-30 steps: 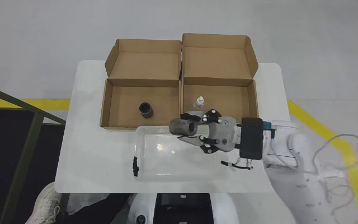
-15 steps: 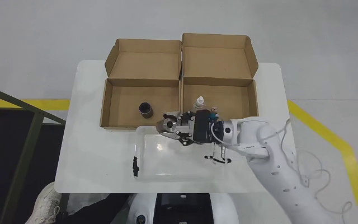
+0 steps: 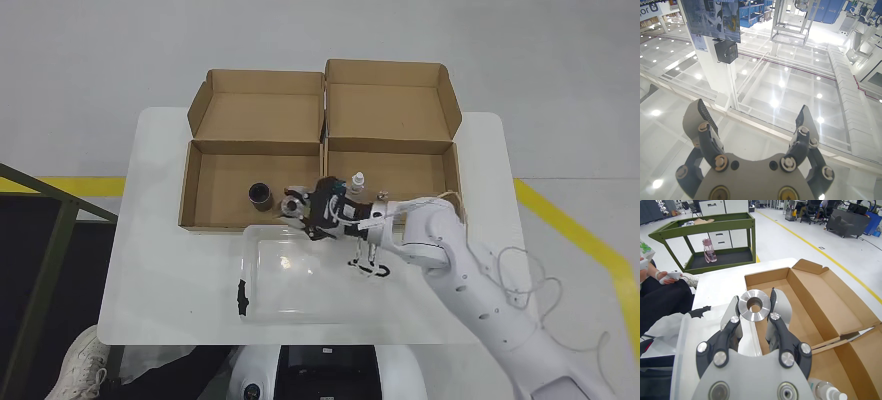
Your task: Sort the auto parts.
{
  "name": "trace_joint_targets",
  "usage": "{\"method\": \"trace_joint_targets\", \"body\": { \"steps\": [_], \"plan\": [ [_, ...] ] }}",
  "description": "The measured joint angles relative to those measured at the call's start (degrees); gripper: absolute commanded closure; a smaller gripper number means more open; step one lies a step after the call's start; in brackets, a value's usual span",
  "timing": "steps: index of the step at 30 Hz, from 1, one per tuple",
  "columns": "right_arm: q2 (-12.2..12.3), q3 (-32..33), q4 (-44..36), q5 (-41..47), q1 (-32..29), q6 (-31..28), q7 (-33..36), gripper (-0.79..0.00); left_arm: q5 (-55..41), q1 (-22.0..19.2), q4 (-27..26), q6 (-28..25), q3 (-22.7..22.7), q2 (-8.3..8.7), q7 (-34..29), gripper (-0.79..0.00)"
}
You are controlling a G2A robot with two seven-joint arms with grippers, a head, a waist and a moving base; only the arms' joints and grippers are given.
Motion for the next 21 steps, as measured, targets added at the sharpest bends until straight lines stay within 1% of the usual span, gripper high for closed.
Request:
{"method": "trace_joint_targets", "body": {
  "steps": [10,21],
  "plan": [
    [-2.13,-4.56,8.18,-0.06,5.05,5.00,2.08,0.000,0.00,0.00,0.00,0.00,0.00,0.00,0.00,-0.785],
    [-5.06,-9.42,17.47,0.01,10.27,10.23,4.57,0.000,0.00,0.00,0.00,0.00,0.00,0.00,0.00,-0.785]
  ]
}}
